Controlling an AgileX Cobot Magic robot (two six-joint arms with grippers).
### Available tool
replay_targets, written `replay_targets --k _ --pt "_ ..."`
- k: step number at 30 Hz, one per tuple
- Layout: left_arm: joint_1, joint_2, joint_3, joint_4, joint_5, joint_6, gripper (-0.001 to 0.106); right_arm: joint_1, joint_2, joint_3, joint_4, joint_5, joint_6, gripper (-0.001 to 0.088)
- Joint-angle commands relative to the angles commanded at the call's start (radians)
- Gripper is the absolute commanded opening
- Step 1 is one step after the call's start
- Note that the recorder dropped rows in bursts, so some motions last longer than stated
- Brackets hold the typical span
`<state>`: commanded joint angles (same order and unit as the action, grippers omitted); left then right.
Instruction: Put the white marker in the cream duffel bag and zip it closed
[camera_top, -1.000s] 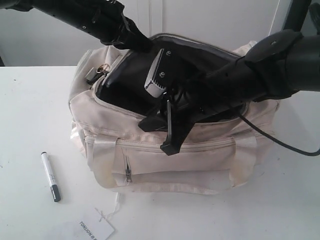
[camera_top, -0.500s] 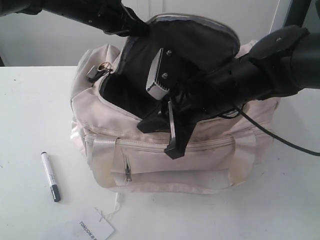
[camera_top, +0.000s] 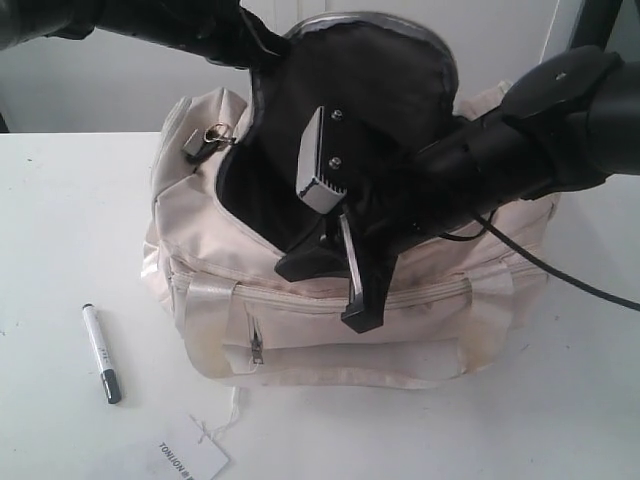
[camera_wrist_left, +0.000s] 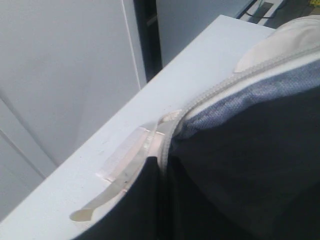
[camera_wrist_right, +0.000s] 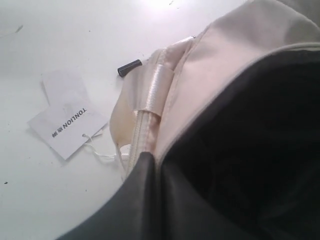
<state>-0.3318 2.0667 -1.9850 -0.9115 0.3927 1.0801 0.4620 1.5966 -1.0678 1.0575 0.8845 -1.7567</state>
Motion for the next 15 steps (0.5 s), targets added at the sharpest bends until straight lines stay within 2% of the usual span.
replay_targets --k 15 --pt "0.000 0.040 0.000 0.000 -0.066 0.044 0.000 0.000 -0.048 0.000 -0.004 0.089 0.007 0.0000"
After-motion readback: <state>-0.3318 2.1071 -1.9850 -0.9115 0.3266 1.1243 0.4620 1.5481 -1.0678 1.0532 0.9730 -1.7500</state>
